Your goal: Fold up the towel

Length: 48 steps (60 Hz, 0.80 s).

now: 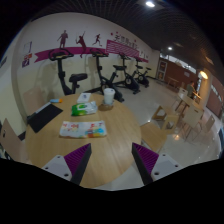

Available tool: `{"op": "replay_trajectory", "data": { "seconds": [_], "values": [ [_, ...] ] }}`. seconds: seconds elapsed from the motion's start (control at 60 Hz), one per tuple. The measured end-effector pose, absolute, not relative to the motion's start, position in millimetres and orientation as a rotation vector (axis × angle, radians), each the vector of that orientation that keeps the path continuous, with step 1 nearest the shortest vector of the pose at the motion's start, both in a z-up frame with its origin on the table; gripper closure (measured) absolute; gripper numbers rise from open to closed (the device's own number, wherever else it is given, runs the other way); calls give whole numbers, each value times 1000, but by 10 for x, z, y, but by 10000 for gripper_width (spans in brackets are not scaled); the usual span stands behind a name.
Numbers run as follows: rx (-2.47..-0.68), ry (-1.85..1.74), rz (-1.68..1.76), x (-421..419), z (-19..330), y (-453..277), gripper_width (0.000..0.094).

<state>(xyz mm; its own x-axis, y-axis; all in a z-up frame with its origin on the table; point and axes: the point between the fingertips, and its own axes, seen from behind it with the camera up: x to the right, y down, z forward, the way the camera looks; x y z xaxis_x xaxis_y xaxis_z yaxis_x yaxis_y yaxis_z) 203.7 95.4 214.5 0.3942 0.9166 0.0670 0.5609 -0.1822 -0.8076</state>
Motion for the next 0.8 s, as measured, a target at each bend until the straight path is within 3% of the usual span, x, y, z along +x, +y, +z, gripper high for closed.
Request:
{"op": "replay_trajectory", "data": {
  "seconds": [0.35, 0.8],
  "values": [
    [-1759, -1462, 698, 1285, 1994, -519, 74],
    [-1759, -1498, 726, -261, 866, -1123, 79]
  ]
}}
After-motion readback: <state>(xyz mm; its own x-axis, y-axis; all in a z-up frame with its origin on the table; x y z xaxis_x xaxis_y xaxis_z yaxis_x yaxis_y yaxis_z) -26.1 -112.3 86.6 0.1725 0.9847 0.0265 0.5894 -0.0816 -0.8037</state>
